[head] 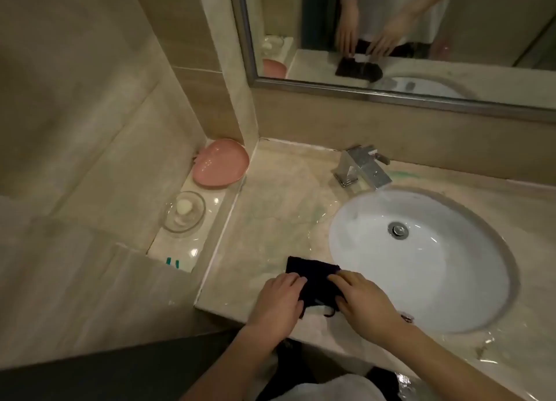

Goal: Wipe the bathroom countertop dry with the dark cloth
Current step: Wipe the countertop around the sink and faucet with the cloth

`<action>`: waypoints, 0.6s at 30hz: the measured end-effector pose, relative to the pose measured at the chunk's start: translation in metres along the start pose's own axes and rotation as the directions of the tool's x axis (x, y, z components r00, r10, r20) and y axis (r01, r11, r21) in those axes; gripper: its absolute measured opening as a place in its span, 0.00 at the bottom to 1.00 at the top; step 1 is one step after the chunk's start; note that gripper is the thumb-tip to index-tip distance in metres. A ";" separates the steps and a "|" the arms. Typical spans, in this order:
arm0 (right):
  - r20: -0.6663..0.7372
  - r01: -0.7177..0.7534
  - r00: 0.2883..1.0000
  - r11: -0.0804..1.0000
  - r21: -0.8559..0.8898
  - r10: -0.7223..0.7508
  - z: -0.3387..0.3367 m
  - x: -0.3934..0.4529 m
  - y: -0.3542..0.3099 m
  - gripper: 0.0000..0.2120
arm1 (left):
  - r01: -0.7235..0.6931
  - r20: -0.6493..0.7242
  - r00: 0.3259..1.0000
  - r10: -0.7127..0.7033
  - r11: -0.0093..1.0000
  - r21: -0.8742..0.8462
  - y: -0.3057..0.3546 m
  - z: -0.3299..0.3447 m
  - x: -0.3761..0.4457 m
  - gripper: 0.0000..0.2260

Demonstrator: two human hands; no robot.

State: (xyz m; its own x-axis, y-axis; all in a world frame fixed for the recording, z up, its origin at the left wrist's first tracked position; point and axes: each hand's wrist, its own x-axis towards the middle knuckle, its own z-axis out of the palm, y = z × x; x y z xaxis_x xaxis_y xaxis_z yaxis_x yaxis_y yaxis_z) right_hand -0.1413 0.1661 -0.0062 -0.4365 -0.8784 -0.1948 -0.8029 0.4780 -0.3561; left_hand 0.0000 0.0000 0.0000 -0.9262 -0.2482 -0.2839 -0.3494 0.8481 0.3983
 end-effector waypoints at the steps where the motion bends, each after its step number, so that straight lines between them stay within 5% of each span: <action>1: -0.005 -0.007 1.000 1.000 0.009 0.007 0.008 0.006 -0.002 0.21 | 0.000 0.032 0.999 -0.001 1.000 0.016 -0.006 0.004 0.005 0.22; 6: 0.124 -0.112 0.986 0.994 -0.002 0.112 0.023 0.026 -0.016 0.22 | -0.009 0.078 0.997 0.008 1.000 0.022 -0.027 0.030 0.019 0.21; 13: 0.152 -0.120 0.977 0.971 -0.206 0.153 0.038 0.043 -0.014 0.25 | -0.019 -0.079 0.997 0.019 1.000 -0.002 -0.038 0.047 0.027 0.09; 16: 0.123 -0.138 0.980 0.982 -0.129 0.154 0.035 0.036 -0.013 0.27 | -0.036 -0.126 0.992 0.031 0.999 -0.038 -0.038 0.047 0.028 0.05; 18: 0.097 -0.141 0.985 0.990 -0.030 0.143 0.022 0.031 -0.018 0.20 | 0.010 -0.148 0.988 -0.037 0.983 -0.182 -0.033 0.037 0.025 0.05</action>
State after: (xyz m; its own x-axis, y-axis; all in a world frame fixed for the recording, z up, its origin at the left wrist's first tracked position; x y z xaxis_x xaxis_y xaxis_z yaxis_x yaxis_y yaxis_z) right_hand -0.1318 0.1305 -0.0261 -0.5057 -0.7965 -0.3315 -0.7452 0.5969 -0.2974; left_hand -0.0065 -0.0171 -0.0531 -0.9234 -0.3457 -0.1666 -0.3782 0.7465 0.5474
